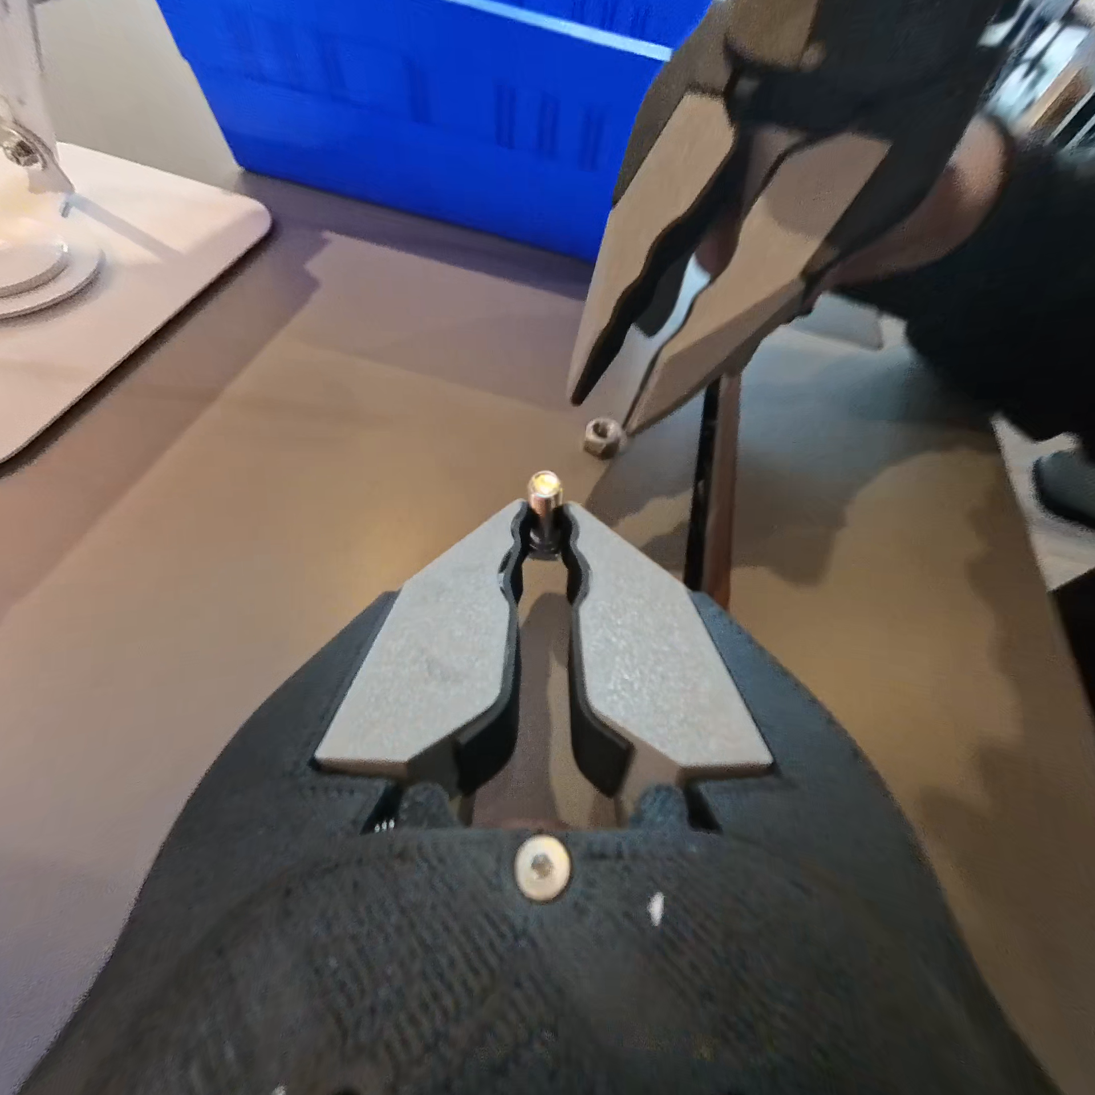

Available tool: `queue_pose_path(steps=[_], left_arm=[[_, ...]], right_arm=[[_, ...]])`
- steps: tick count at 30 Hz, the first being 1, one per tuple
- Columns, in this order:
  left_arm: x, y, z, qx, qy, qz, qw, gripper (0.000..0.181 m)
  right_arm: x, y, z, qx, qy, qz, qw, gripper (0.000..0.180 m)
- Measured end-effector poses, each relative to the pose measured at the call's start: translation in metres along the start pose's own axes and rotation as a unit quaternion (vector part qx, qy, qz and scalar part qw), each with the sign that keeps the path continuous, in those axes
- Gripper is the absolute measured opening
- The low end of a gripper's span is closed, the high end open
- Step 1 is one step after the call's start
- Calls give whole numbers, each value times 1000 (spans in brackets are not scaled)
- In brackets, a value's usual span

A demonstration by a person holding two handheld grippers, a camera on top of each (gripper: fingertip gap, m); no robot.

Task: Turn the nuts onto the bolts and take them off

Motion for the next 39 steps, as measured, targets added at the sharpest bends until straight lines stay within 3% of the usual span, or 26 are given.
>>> queue_pose_path(steps=[6, 17, 28, 39], left_arm=[[6, -14, -8, -91, -61, 35, 993, 6], [3, -17, -16, -140, -81, 50, 986, 6], [7, -24, -18, -227, -115, 55, 965, 6], [6, -24, -19, -256, -116, 53, 958, 6]], right_arm=[[10, 9, -10, -45, -18, -49, 998, 34], [18, 19, -18, -71, -19, -70, 995, 17], [18, 17, -19, -160, 58, -136, 976, 14], [16, 18, -18, -181, 90, -172, 964, 14]])
Point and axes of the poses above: each gripper's, where its closed fingertips meet, y out along the fingers, z out of its underside, x = y × z across the jaws, the point moved 10 cm from there along -y, back along the fingers, and after that the axes turned 15 degrees about y, right-handed, at the moved point
